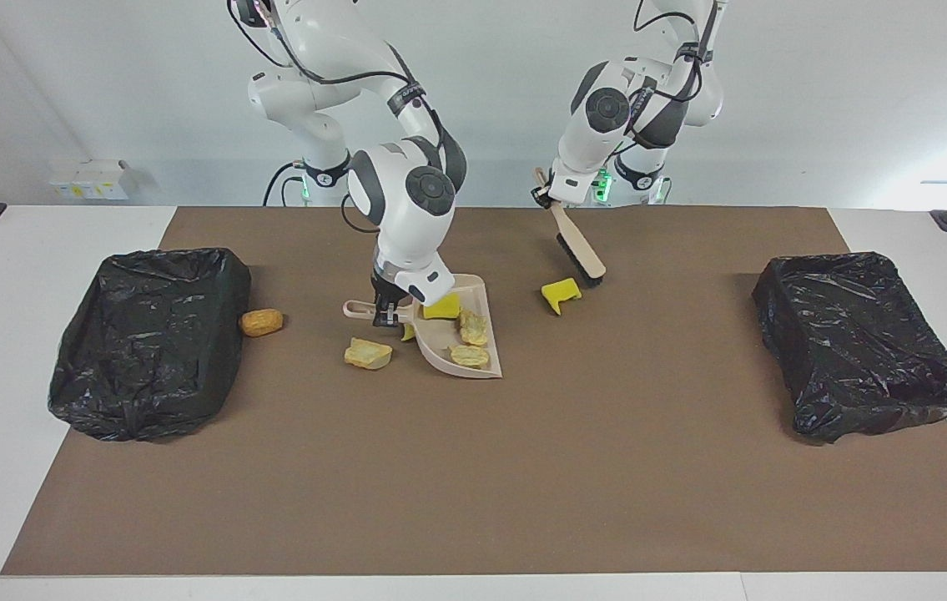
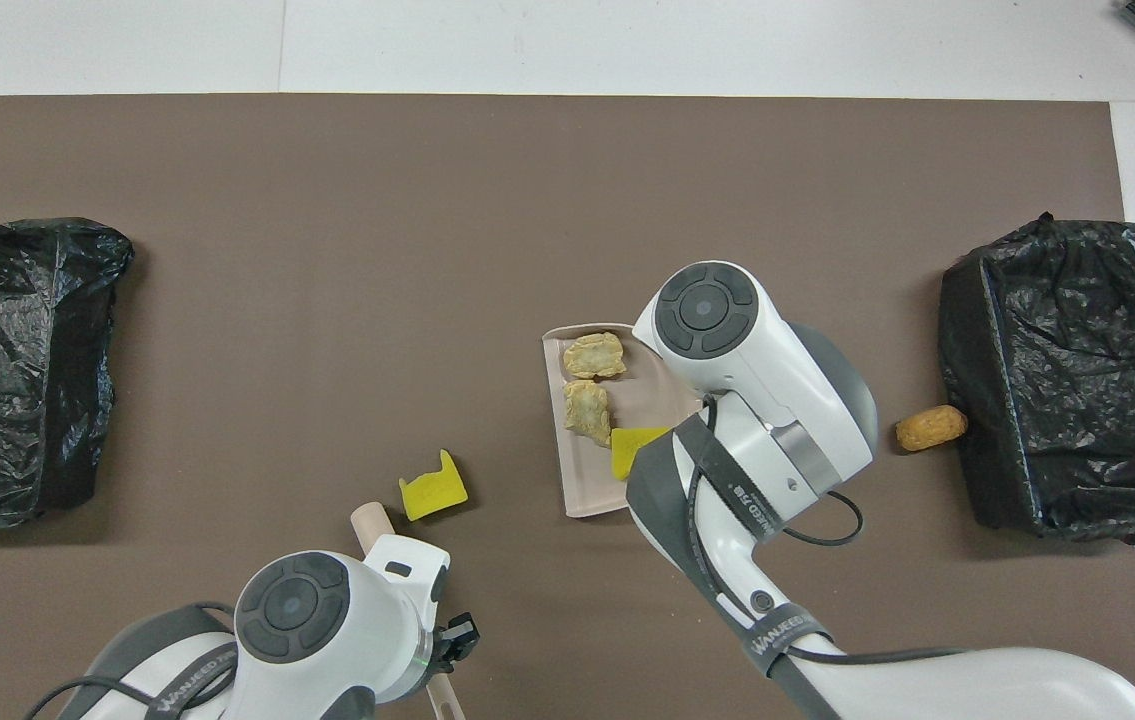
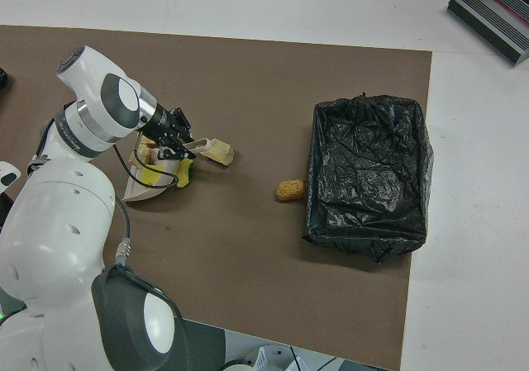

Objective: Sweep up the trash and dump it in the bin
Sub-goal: 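Sweep the yellow sponge piece with the brush into the dustpan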

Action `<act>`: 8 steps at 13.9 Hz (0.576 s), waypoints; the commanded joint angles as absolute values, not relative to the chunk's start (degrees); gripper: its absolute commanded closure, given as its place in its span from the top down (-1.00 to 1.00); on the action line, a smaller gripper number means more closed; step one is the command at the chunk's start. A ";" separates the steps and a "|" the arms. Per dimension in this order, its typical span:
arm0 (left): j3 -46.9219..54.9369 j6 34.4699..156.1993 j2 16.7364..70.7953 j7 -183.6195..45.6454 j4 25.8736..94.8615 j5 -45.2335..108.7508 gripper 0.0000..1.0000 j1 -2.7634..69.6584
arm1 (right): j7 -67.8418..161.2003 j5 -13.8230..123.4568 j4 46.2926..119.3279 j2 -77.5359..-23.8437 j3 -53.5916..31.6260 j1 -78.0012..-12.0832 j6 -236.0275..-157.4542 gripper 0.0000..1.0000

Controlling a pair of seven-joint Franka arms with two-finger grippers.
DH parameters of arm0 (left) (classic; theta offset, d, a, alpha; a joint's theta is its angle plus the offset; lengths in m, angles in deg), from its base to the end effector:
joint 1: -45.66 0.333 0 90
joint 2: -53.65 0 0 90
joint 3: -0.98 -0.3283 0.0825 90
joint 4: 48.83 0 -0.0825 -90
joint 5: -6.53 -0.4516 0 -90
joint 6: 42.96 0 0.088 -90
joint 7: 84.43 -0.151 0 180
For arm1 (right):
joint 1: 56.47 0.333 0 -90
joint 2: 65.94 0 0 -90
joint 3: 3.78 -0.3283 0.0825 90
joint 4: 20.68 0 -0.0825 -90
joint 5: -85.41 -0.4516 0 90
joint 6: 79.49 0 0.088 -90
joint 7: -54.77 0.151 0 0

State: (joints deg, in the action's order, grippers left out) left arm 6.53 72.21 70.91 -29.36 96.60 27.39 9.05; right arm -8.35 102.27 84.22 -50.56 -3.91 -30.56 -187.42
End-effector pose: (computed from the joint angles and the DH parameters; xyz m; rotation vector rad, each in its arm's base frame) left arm 0.3069 -0.3215 0.2934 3.0022 0.6503 -0.5561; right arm 0.6028 0.2569 0.3092 1.9548 2.1759 -0.4255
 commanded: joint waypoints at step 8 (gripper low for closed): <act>6.25 89.22 52.60 -43.35 82.23 29.91 -1.00 4.62 | -1.66 99.75 86.28 -51.00 -4.22 -29.40 -193.04 -1.00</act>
State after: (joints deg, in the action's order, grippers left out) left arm 6.75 87.30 56.90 -37.18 86.47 28.63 5.94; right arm -2.95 101.77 84.94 -50.40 -3.98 -28.98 -190.78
